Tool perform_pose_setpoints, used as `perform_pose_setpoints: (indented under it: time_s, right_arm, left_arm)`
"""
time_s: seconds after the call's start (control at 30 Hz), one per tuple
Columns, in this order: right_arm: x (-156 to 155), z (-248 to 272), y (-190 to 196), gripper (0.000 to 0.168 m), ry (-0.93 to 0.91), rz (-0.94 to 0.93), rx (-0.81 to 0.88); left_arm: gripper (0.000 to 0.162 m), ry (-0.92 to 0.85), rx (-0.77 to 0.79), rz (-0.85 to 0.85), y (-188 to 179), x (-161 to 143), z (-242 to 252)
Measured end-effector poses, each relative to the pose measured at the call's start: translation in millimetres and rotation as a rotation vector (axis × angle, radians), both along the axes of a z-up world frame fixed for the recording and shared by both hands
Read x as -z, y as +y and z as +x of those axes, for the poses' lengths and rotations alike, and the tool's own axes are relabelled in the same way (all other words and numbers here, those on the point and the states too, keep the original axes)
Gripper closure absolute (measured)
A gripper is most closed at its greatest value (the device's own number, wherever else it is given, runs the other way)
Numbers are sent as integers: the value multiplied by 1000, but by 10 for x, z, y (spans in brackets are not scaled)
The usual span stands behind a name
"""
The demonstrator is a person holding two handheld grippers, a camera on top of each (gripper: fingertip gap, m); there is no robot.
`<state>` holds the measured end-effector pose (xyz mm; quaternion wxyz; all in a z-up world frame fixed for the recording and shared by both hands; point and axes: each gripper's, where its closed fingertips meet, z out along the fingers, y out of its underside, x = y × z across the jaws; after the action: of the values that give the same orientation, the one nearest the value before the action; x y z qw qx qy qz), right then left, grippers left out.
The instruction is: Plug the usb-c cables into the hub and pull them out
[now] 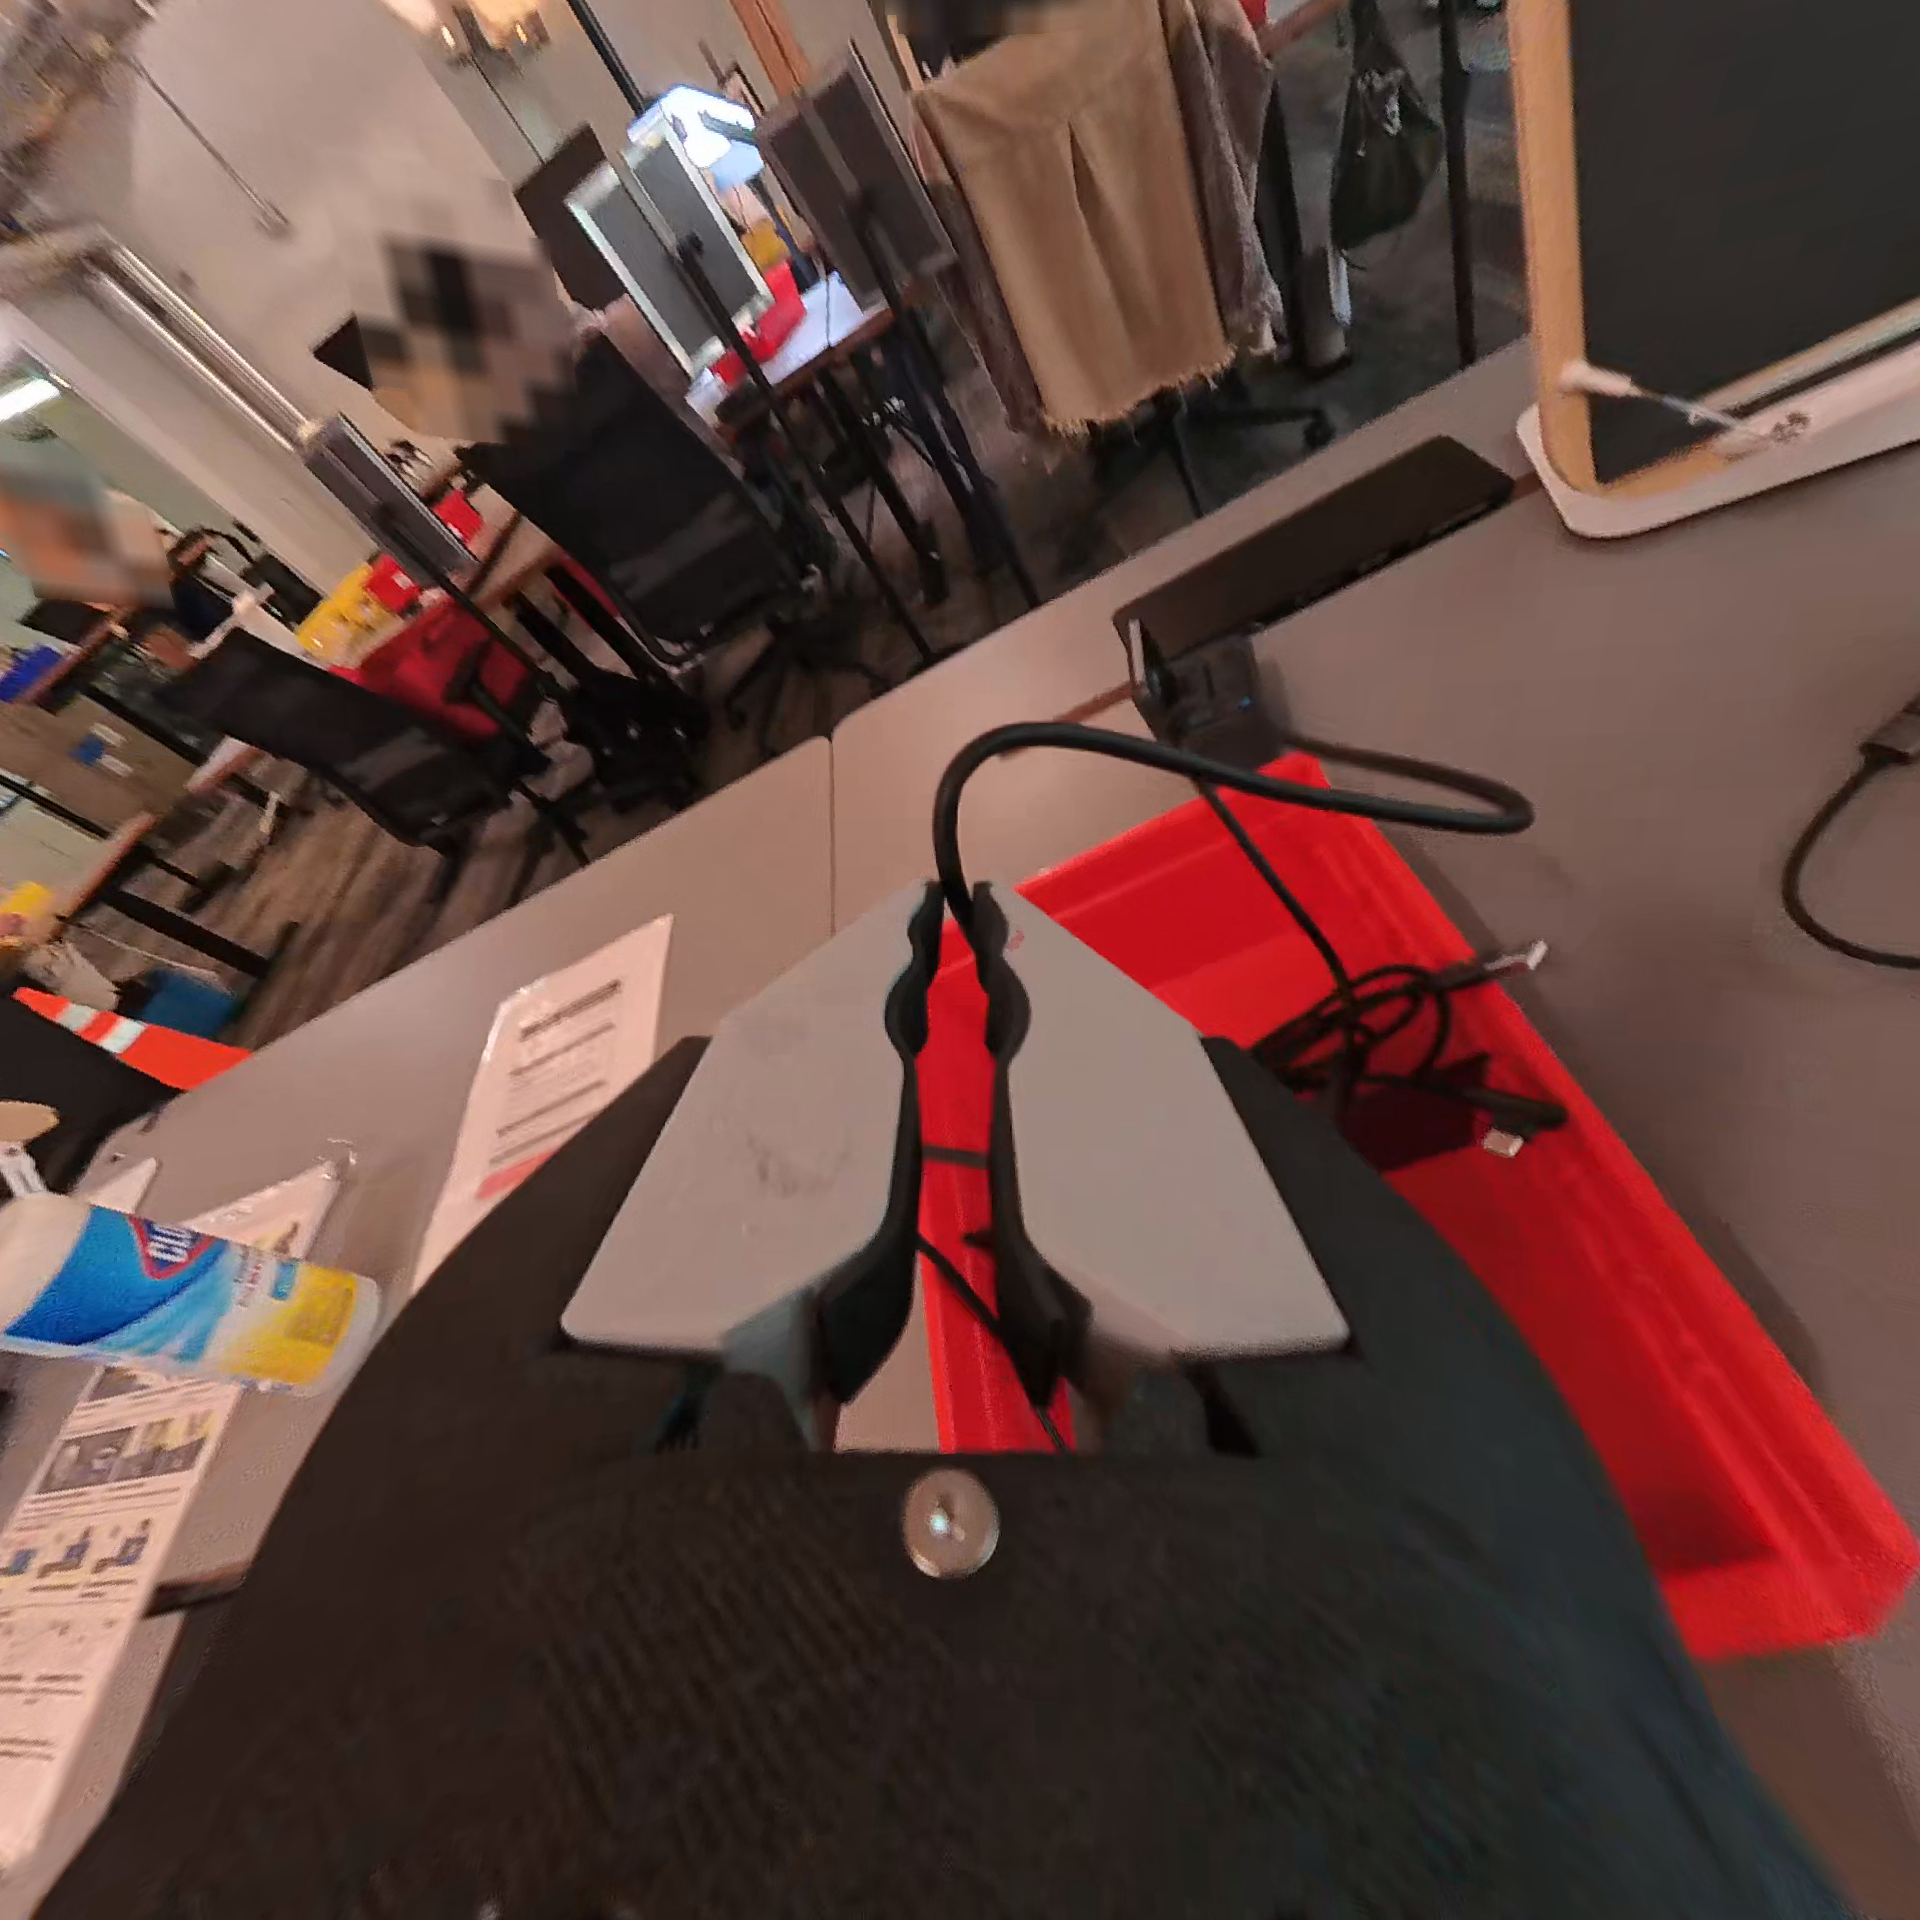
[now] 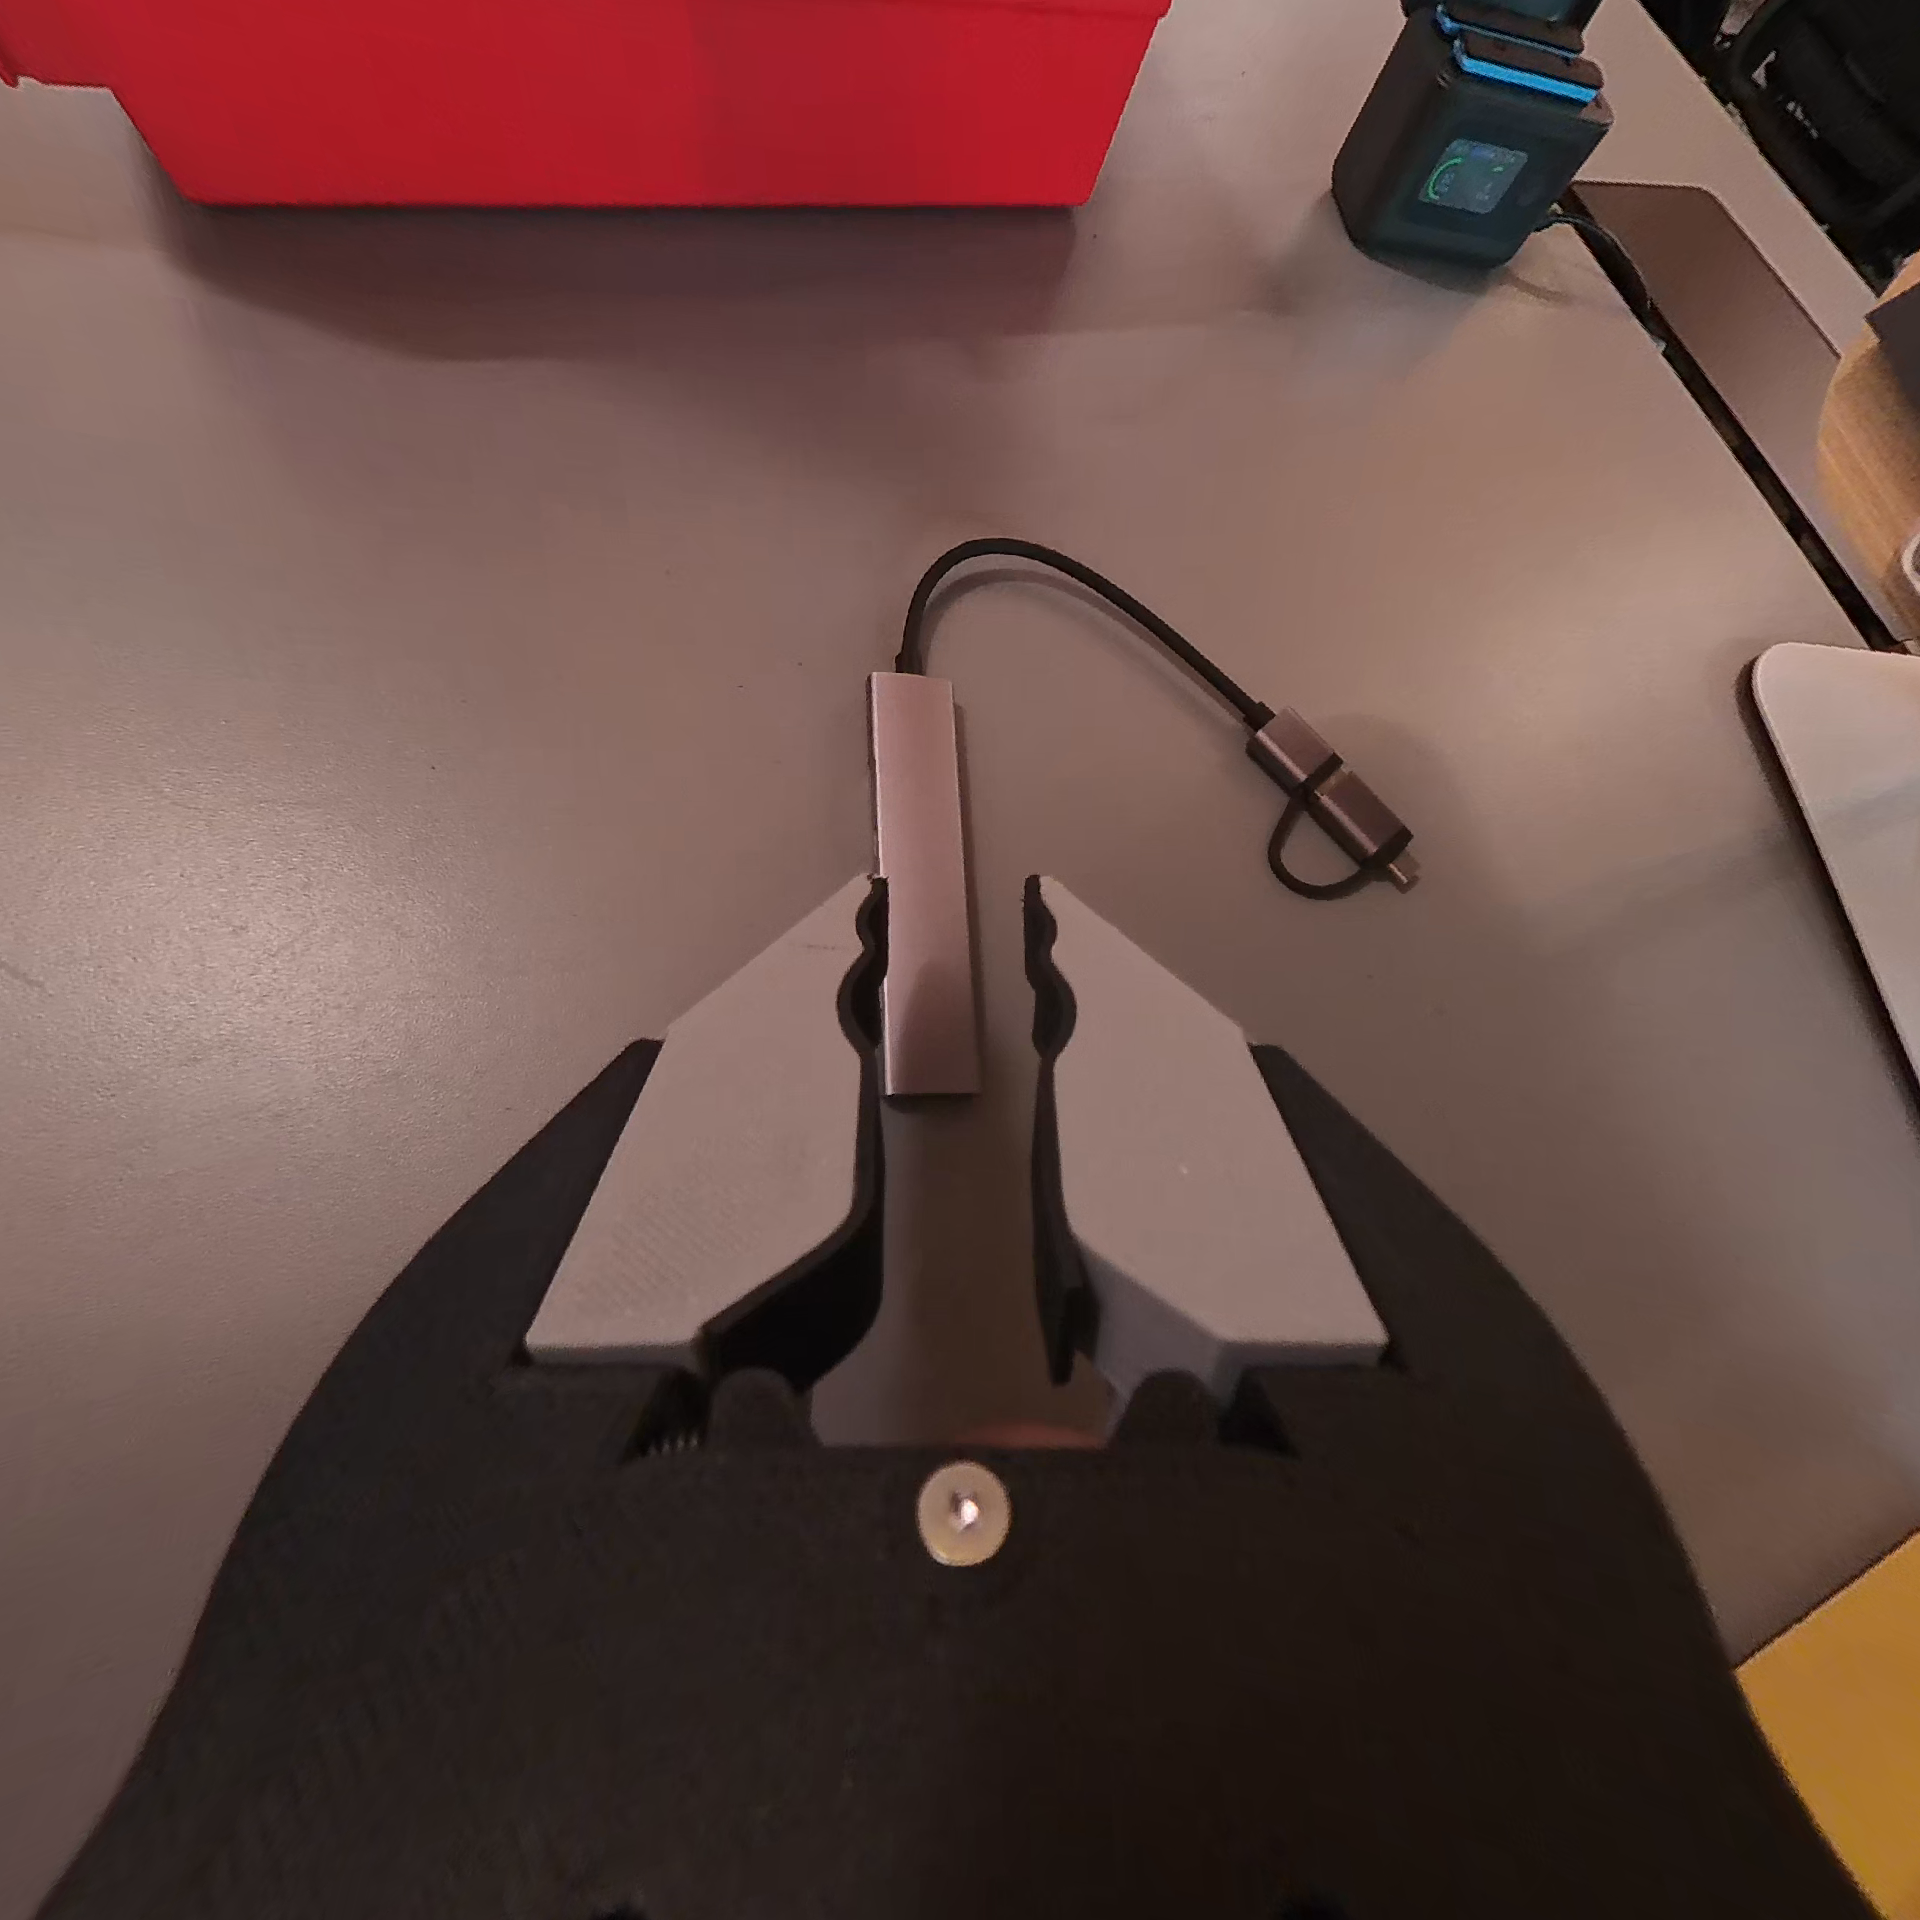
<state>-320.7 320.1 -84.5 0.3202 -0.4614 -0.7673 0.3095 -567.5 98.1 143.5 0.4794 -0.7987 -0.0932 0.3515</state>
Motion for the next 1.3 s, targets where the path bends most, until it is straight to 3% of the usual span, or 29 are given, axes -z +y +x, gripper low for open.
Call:
perform_pose_setpoints:
  time_s: [0.17, 0.23, 0.63, 0.83, 0.97, 1.1, 1.3]
  right_arm:
    - [20, 1, -8, 145, -7, 16, -4]
    - [23, -1, -8, 145, -8, 13, -3]
    - [76, -5, 7, 145, -26, 17, 2]
    - [114, -7, -18, 145, -39, 33, -8]
    - [148, -2, 11, 145, -50, 36, 2]
    - [144, -5, 20, 145, -51, 23, 3]
    - [127, -3, 3, 145, -47, 34, -5]
  left_arm:
    - [155, -84, 10, -58, -76, 441, 76]
    - [141, -107, 10, -83, -137, 570, 109]
    - [130, -130, -61, -134, -656, 723, 150]
    - [152, -276, 94, -194, -441, 1178, 380]
    - [139, -523, 301, -380, -266, 1655, 889]
    - [127, -659, 430, -459, -324, 1667, 1130]
    - [130, -604, 374, -453, -517, 1362, 852]
